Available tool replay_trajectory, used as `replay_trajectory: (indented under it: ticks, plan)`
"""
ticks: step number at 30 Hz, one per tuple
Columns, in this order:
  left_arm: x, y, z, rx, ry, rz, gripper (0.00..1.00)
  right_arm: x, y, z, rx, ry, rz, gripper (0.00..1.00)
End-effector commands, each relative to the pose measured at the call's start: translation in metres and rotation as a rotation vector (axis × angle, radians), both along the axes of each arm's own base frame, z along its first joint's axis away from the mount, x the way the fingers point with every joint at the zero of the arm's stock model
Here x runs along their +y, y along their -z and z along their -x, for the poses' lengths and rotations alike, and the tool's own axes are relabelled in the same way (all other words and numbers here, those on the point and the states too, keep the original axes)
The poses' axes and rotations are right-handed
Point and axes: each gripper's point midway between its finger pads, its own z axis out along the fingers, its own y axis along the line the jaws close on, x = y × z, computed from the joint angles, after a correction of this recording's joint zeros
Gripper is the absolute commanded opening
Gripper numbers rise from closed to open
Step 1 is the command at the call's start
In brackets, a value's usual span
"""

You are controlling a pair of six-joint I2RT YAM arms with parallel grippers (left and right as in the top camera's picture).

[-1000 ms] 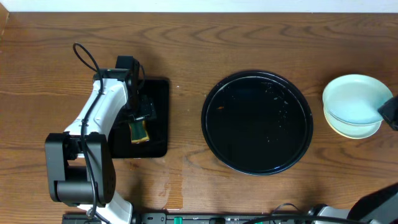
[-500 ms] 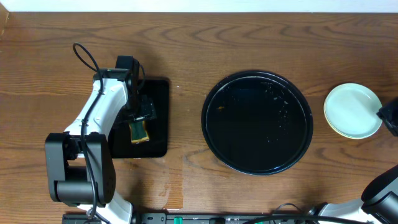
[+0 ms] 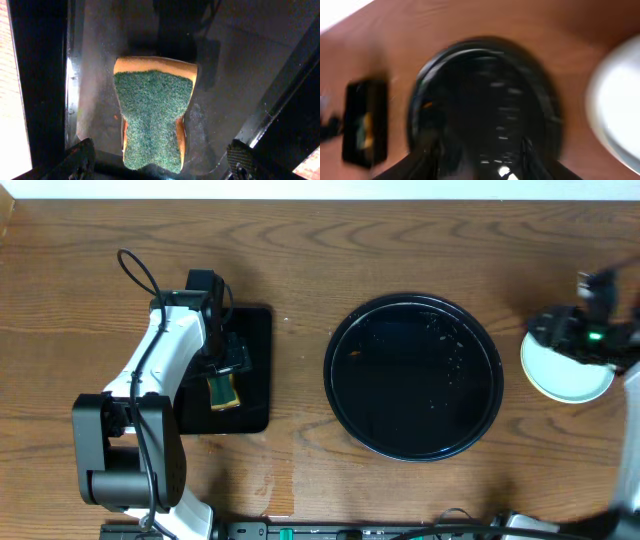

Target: Clean dirty plates on tray and stack at the side

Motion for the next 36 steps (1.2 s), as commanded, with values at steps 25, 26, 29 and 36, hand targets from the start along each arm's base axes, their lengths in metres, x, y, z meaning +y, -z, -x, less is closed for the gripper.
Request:
replay_trajectory:
  ticks: [25,26,29,36]
  plan:
    - [0.003,-0.001,0.0,-0.003,-0.007,-0.009,0.85,0.104,-0.127,0.108,-0.459,-0.268,0.231,0.99]
    - [0.003,-0.001,0.0,-0.003,-0.007,-0.009,0.85,0.097,-0.131,0.112,-0.481,-0.237,0.262,0.99]
    - [0.003,-0.001,0.0,-0.003,-0.007,-0.009,0.85,0.078,-0.134,0.123,-0.528,-0.15,0.341,0.99]
    - [0.003,-0.001,0.0,-0.003,-0.007,-0.009,0.85,0.063,-0.113,0.122,-0.74,-0.04,0.379,0.99]
